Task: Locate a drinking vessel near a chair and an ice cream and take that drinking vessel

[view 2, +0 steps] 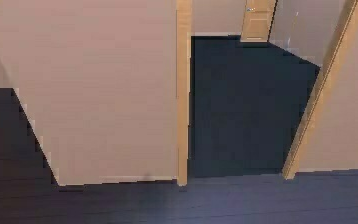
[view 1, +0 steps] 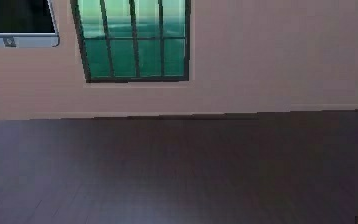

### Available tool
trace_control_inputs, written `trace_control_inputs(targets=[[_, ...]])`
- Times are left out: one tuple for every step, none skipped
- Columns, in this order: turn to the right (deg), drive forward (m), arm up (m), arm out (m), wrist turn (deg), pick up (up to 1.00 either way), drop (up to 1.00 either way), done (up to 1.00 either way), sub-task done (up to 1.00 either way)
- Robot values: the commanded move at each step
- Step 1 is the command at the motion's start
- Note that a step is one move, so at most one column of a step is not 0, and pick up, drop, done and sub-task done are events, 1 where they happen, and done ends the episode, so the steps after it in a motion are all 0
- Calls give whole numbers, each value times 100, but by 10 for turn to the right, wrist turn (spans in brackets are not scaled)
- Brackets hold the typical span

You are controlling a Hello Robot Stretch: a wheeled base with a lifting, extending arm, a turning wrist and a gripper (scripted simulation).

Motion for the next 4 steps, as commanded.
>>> trace_control_inputs(targets=[[-450,0,0,0,0,0,0,0,0],[-90,0,0,0,0,0,0,0,0],[0,55,0,0,0,0,0,0,0],[-300,0,0,0,0,0,0,0,0]])
